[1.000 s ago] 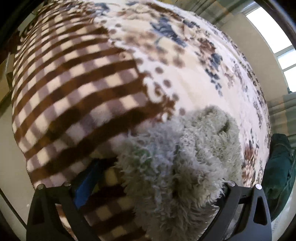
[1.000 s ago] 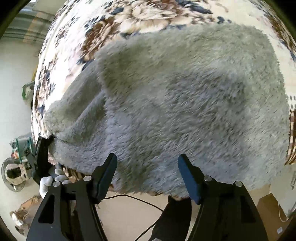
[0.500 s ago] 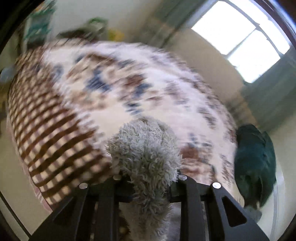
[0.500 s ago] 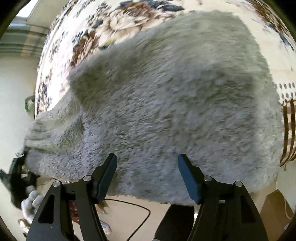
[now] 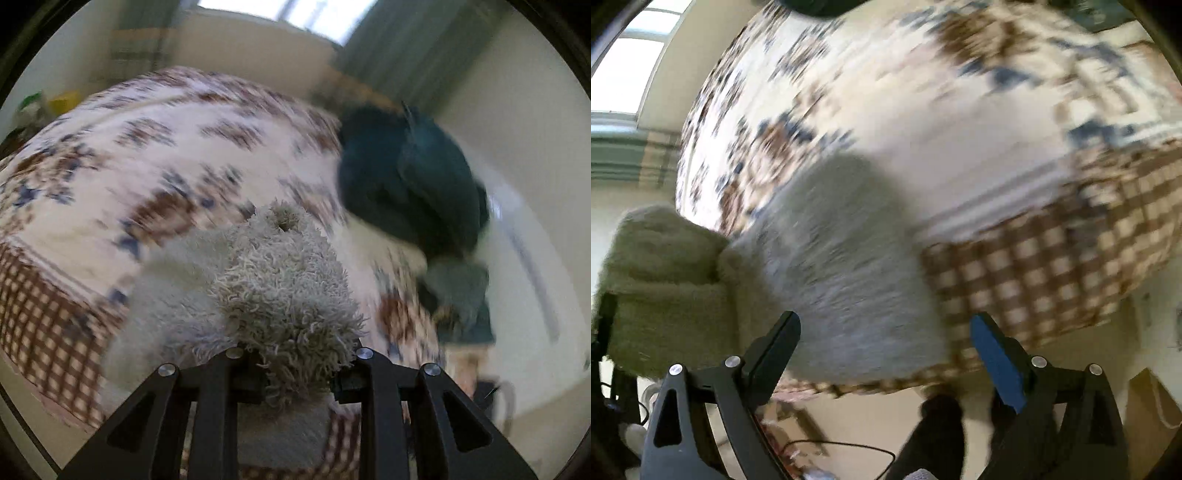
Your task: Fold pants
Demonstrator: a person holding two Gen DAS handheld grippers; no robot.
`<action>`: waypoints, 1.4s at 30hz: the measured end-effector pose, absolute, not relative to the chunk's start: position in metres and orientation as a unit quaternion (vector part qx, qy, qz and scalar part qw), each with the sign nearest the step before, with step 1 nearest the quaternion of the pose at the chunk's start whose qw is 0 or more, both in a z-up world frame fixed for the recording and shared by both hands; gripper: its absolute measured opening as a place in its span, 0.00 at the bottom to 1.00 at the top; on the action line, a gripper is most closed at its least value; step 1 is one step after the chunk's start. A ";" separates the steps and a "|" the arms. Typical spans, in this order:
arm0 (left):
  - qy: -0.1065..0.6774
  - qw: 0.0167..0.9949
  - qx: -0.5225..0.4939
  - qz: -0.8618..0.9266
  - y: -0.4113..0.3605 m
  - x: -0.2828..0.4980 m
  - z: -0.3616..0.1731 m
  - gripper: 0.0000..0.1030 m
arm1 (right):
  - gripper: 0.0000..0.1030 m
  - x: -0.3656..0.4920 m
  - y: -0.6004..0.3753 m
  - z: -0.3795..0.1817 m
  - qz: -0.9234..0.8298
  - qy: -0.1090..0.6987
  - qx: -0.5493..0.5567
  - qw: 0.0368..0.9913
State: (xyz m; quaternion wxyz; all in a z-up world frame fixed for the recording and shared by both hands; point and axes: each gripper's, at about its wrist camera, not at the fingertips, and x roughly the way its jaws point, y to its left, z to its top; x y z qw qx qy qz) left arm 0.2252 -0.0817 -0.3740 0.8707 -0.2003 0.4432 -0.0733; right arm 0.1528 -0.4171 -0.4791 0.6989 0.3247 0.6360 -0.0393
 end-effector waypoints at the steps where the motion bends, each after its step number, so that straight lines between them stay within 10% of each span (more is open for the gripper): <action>1: 0.454 0.868 -0.184 -0.079 -0.104 0.223 -0.382 0.20 | 0.92 0.147 -0.436 -0.476 -0.048 0.632 0.327 0.701; 9: 0.553 0.825 -0.085 -0.072 -0.198 0.218 -0.445 0.35 | 0.93 0.112 -0.533 -0.463 -0.084 0.603 0.358 0.708; 14: 0.542 0.834 -0.037 -0.092 -0.219 0.214 -0.444 0.84 | 1.00 0.102 -0.550 -0.471 -0.081 0.591 0.387 0.703; 32: 0.579 0.807 -0.054 0.102 -0.002 0.217 -0.420 0.87 | 1.00 0.297 -0.370 -0.551 0.128 0.659 0.337 0.660; 34: 0.587 0.798 -0.063 0.122 0.022 0.220 -0.423 0.87 | 0.89 0.298 -0.360 -0.559 0.133 0.673 0.343 0.641; 36: 0.594 0.789 -0.084 0.130 0.041 0.224 -0.429 0.87 | 0.45 0.294 -0.352 -0.556 0.128 0.682 0.321 0.644; 42: 0.612 0.771 -0.137 0.111 0.064 0.262 -0.454 0.87 | 0.27 0.273 -0.386 -0.517 0.086 0.644 0.351 0.674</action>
